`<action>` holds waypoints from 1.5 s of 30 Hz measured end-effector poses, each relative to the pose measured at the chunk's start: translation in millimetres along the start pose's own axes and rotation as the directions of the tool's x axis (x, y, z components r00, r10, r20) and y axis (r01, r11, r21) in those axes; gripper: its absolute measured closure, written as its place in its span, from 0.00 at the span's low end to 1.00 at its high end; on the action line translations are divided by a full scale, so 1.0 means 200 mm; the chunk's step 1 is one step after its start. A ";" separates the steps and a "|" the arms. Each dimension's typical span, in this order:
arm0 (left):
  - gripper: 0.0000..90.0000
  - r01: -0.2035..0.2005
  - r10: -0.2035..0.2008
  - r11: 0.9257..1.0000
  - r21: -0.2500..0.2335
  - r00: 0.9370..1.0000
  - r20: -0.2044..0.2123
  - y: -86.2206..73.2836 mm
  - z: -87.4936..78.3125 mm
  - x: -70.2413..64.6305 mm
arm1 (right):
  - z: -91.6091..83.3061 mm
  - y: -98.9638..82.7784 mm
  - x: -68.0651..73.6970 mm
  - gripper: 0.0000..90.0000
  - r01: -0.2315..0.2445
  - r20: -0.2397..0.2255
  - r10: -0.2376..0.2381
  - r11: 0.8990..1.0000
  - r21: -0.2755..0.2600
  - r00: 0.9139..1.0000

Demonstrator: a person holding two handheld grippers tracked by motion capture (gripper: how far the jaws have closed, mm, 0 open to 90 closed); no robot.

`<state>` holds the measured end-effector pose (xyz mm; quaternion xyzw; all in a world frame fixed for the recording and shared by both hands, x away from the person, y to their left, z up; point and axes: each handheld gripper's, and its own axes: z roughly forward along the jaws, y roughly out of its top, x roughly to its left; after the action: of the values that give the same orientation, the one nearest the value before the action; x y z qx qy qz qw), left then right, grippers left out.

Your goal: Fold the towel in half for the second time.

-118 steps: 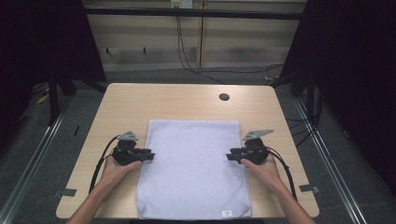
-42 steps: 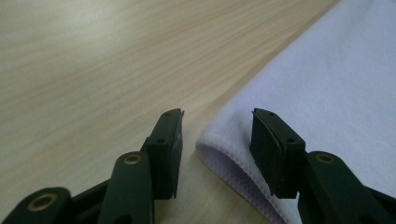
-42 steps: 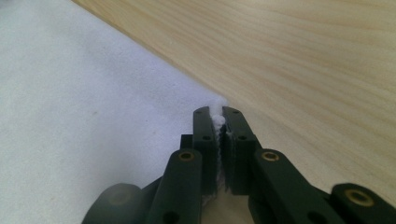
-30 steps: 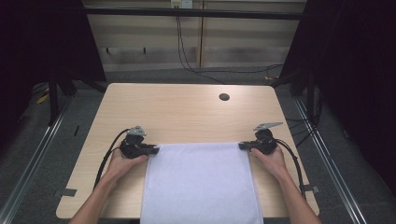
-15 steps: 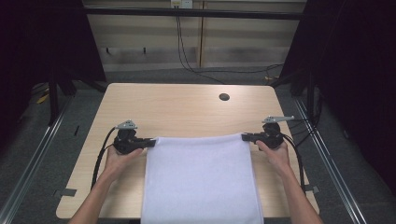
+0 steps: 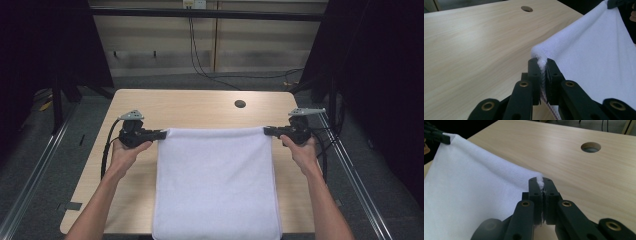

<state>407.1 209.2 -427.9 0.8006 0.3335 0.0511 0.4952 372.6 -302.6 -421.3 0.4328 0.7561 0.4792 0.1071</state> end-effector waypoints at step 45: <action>0.94 -0.107 0.106 0.990 -0.095 0.994 -0.008 -0.05 -0.16 -0.12 | -0.17 -0.02 0.18 0.96 0.151 -0.077 -0.155 0.987 -0.054 0.985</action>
<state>370.6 222.2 -413.9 0.7928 0.2882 0.0946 0.5287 328.9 -298.1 -398.3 0.3510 0.7791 0.5047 0.1229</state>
